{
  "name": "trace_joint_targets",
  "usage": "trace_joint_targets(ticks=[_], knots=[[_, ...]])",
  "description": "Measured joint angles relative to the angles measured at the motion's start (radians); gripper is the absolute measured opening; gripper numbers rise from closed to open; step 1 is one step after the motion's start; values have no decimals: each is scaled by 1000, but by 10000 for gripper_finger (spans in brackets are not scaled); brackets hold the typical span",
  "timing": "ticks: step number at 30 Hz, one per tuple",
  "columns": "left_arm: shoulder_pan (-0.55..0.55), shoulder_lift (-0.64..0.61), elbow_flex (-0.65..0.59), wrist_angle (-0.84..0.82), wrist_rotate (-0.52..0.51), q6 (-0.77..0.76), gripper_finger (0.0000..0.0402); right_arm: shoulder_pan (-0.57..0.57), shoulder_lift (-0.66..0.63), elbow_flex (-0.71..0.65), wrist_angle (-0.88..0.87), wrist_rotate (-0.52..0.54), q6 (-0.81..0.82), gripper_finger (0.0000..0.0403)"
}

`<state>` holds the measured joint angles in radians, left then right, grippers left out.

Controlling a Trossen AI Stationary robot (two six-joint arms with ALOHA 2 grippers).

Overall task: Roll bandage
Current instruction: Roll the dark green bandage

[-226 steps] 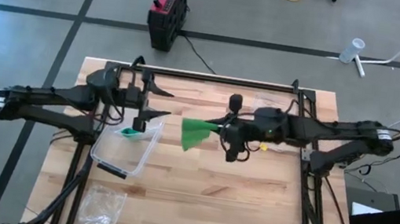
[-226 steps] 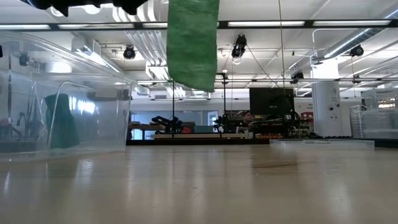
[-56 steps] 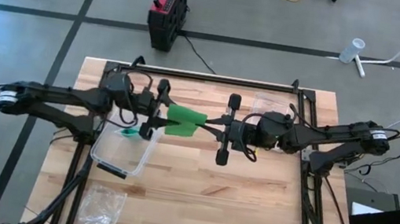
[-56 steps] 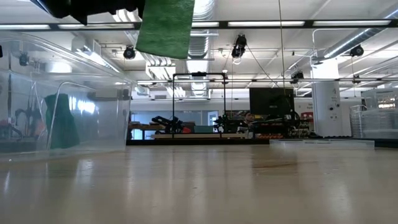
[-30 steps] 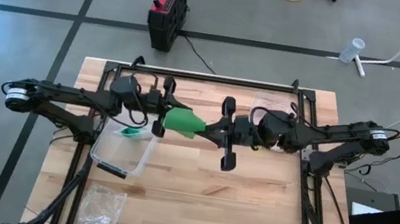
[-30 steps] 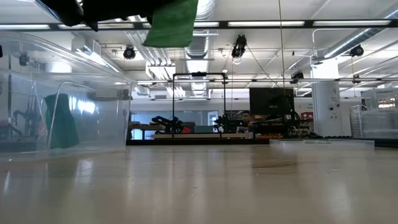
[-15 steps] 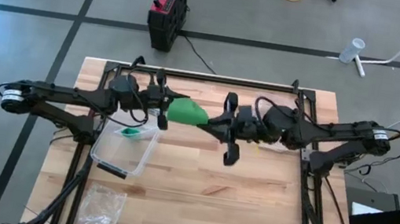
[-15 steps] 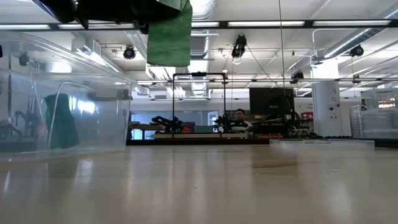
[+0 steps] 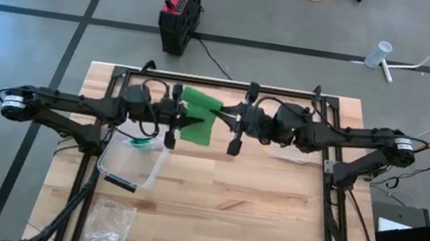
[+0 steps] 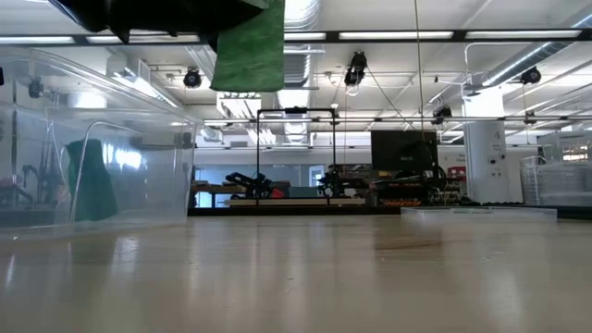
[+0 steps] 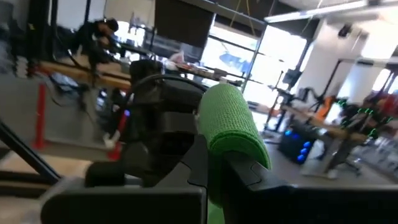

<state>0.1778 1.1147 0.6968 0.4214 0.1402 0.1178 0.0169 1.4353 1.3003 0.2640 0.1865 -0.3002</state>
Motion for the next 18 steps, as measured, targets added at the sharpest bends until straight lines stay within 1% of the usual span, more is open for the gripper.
trace_joint_targets(ticks=[6, 9, 13, 18], knots=[[-54, -2, 0, -14, 1, -35, 0, -3, 5, 0, -3, 28, -115, 8], [-81, -9, 0, -24, 1, -56, 0, -2, 7, 0, -20, 62, -165, 8], [-113, -40, 0, -41, 31, -85, 0, -3, 7, 0, -52, 103, -239, 8], [-135, -85, 0, -44, 35, -110, 0, -2, 7, 0, -101, 105, -279, 8]])
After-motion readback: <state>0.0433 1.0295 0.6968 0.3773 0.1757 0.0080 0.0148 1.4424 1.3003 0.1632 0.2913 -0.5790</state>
